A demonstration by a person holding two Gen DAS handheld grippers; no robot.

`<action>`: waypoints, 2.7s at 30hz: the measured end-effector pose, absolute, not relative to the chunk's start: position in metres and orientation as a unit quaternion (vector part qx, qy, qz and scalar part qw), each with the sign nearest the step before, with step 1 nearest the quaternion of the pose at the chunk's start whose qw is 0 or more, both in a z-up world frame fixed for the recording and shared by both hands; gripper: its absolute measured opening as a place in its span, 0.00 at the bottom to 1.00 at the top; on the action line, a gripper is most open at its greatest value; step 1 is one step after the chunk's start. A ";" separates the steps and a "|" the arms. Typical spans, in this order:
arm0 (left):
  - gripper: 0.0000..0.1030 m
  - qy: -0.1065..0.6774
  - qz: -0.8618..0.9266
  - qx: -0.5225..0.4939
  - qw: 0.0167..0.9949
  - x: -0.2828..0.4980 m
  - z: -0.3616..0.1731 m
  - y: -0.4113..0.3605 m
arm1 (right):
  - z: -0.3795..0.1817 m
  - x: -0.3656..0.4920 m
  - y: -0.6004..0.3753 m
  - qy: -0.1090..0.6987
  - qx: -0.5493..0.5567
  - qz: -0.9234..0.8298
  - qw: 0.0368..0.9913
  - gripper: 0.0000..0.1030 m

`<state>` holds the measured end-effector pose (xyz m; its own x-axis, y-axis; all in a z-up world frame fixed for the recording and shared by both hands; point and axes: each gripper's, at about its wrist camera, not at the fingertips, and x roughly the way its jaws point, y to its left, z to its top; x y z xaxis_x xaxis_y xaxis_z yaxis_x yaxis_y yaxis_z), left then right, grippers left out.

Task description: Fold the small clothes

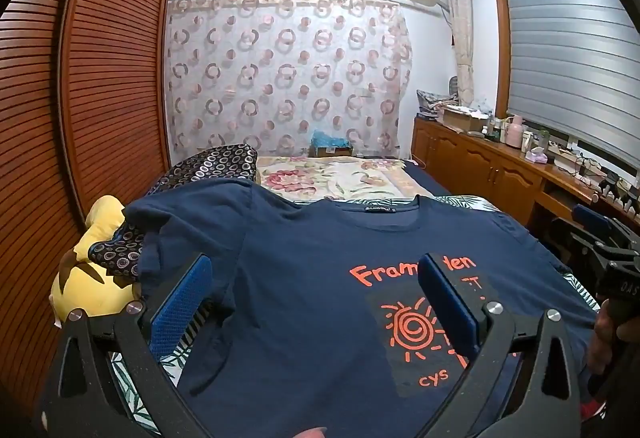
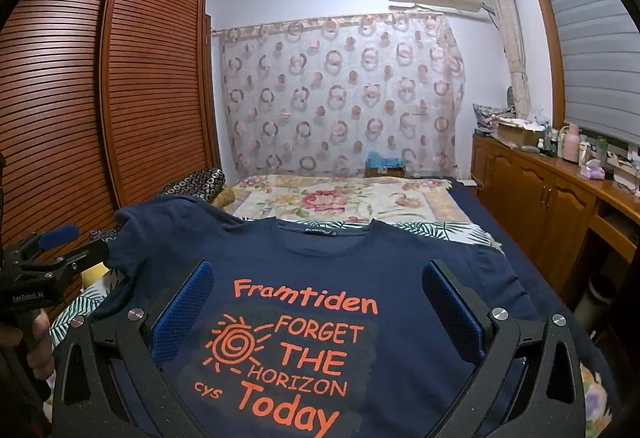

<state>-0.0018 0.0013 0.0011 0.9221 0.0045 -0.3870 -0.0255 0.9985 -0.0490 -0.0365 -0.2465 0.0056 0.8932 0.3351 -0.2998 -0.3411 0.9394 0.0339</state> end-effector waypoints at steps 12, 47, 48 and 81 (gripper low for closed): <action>1.00 0.197 0.010 -0.025 0.980 -0.001 0.005 0.007 | 0.006 -0.037 -0.245 0.152 -0.010 0.174 0.973 1.00; 1.00 0.195 0.013 -0.024 0.981 0.000 0.009 0.011 | 0.006 -0.035 -0.248 0.155 -0.008 0.173 0.972 1.00; 1.00 0.194 0.014 -0.024 0.981 0.000 0.010 0.012 | 0.007 -0.035 -0.248 0.155 -0.008 0.173 0.973 1.00; 1.00 0.198 0.013 -0.024 0.980 0.001 0.011 0.012 | 0.006 -0.036 -0.248 0.155 -0.007 0.180 0.971 1.00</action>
<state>0.0008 0.0125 0.0112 0.9214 0.0168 -0.3882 -0.0360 0.9985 -0.0420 -0.0357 -0.2478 0.0065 0.8868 0.3484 -0.3037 -0.3528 0.9347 0.0420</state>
